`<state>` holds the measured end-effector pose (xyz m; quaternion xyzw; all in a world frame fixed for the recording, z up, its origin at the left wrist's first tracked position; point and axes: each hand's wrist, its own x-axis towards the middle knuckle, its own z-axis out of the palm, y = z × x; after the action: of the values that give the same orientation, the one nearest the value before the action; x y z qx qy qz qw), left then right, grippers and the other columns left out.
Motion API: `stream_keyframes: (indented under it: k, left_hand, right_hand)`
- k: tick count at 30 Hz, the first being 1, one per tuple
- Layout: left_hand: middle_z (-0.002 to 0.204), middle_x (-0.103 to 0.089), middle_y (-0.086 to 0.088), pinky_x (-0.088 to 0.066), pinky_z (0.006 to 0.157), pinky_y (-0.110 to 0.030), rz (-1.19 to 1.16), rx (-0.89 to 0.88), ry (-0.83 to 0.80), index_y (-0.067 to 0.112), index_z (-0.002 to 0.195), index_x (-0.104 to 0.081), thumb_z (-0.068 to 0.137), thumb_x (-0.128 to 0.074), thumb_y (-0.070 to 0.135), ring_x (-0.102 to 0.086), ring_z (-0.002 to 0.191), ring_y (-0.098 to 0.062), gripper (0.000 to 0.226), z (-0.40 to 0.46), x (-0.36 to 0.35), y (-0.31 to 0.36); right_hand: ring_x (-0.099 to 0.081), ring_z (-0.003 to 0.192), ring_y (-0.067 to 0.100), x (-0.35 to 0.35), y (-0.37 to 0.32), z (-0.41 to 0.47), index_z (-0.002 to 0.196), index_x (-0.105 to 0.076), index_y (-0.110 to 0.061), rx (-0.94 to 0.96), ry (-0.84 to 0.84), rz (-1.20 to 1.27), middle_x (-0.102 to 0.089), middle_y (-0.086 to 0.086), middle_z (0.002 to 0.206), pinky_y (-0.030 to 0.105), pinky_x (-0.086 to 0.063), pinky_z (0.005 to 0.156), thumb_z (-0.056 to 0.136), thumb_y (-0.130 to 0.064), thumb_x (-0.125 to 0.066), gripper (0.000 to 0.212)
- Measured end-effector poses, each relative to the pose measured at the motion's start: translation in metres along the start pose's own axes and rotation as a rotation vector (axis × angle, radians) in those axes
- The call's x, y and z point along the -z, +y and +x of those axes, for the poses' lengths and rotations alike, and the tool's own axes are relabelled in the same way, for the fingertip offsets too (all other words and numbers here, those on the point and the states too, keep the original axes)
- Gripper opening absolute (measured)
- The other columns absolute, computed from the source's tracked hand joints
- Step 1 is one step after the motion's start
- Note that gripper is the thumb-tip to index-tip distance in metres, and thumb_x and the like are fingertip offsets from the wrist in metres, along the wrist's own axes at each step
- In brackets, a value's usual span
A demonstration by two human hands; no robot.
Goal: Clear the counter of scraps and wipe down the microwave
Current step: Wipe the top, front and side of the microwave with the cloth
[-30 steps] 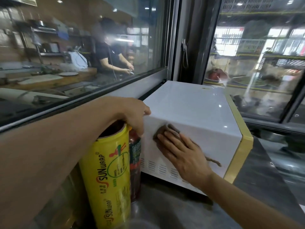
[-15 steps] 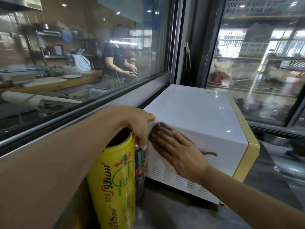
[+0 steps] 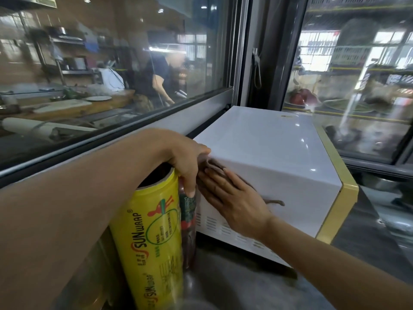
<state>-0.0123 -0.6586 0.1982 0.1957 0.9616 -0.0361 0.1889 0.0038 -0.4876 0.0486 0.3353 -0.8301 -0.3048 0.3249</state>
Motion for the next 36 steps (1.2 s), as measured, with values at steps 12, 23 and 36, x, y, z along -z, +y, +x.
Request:
stream_keyframes:
  k: [12,23,36]
  left_hand:
    - [0.155,-0.021,0.003,-0.035,0.108,-0.037,-0.001,0.011,0.043,0.026,0.150,-0.007,0.061,-0.085,0.028,-0.033,0.136,-0.021,0.119,0.000,-0.002,-0.001]
    - [0.153,-0.025,0.001,-0.037,0.107,-0.040,0.013,0.044,0.008,0.031,0.149,-0.008,0.066,-0.082,0.030,-0.036,0.133,-0.024,0.112,-0.005,0.001,0.002]
    - [0.158,-0.003,-0.004,-0.026,0.107,-0.048,0.396,0.064,0.173,0.029,0.147,0.014,0.071,-0.071,0.055,-0.025,0.141,-0.027,0.117,-0.021,-0.032,0.069]
  right_hand:
    - [-0.025,0.141,0.030,-0.005,-0.001,-0.024,0.142,-0.039,-0.009,0.040,-0.003,0.028,-0.035,0.013,0.150,0.047,-0.012,0.114,0.086,-0.025,-0.035,0.059]
    - [-0.045,0.131,0.022,-0.036,-0.046,-0.074,0.131,-0.055,-0.013,0.183,-0.160,0.055,-0.051,0.006,0.139,0.040,0.004,0.118,0.084,-0.021,-0.039,0.050]
    - [-0.023,0.140,0.019,-0.041,-0.033,-0.134,0.137,-0.048,-0.016,0.193,-0.290,-0.011,-0.039,0.002,0.148,0.041,0.010,0.117,0.079,-0.024,-0.050,0.059]
